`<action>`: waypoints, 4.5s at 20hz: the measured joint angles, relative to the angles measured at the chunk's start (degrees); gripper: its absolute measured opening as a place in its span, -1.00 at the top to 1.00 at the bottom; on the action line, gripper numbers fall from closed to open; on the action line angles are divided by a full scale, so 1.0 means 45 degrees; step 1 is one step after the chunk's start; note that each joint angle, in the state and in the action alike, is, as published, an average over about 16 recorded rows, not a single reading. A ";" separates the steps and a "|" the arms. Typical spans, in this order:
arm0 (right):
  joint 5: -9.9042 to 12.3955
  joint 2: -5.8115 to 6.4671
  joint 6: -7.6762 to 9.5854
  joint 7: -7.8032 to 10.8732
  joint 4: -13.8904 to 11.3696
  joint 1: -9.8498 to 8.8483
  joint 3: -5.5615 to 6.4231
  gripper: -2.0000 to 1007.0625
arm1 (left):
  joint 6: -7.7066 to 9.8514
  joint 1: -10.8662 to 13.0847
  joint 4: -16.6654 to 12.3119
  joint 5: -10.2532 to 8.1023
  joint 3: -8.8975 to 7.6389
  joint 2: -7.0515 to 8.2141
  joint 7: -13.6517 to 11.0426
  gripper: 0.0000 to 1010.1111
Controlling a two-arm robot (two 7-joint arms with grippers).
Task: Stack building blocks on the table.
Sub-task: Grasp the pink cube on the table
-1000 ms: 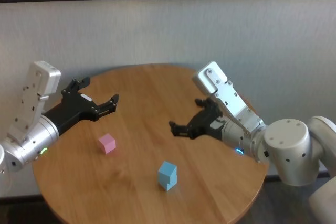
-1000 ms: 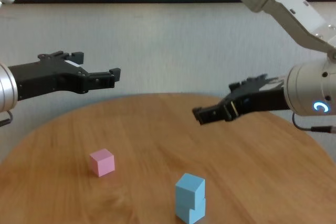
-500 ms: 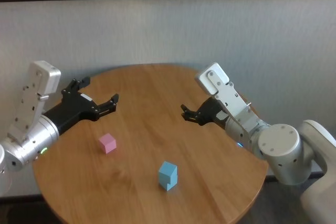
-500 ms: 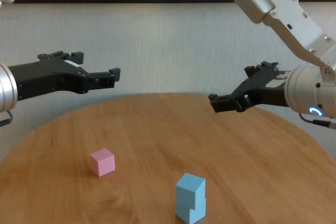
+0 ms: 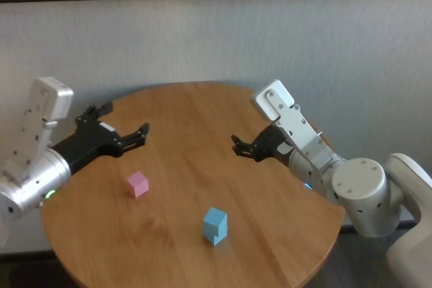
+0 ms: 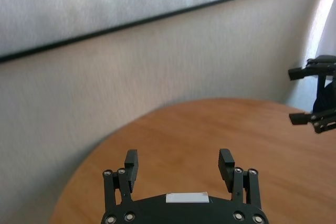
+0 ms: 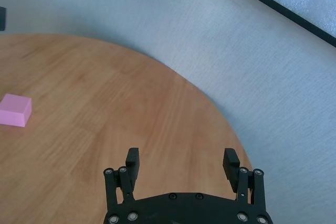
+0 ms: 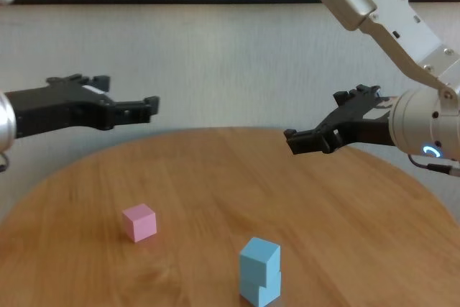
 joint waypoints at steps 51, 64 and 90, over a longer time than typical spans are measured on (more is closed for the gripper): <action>0.0221 -0.0004 0.0220 0.0063 -0.0155 -0.0046 0.0023 -1.00 | 0.1250 -0.1650 0.3726 0.0122 0.1204 -0.0291 -0.3707 -0.99; 0.0221 -0.0004 0.0221 0.0063 -0.0155 -0.0046 0.0023 -1.00 | 0.0841 -0.2350 0.5277 0.0383 0.1555 -0.0637 -0.4499 -0.99; 0.0220 -0.0004 0.0221 0.0062 -0.0155 -0.0046 0.0023 -1.00 | 0.0115 -0.3390 0.7632 0.1029 0.1504 -0.1460 -0.4870 -0.99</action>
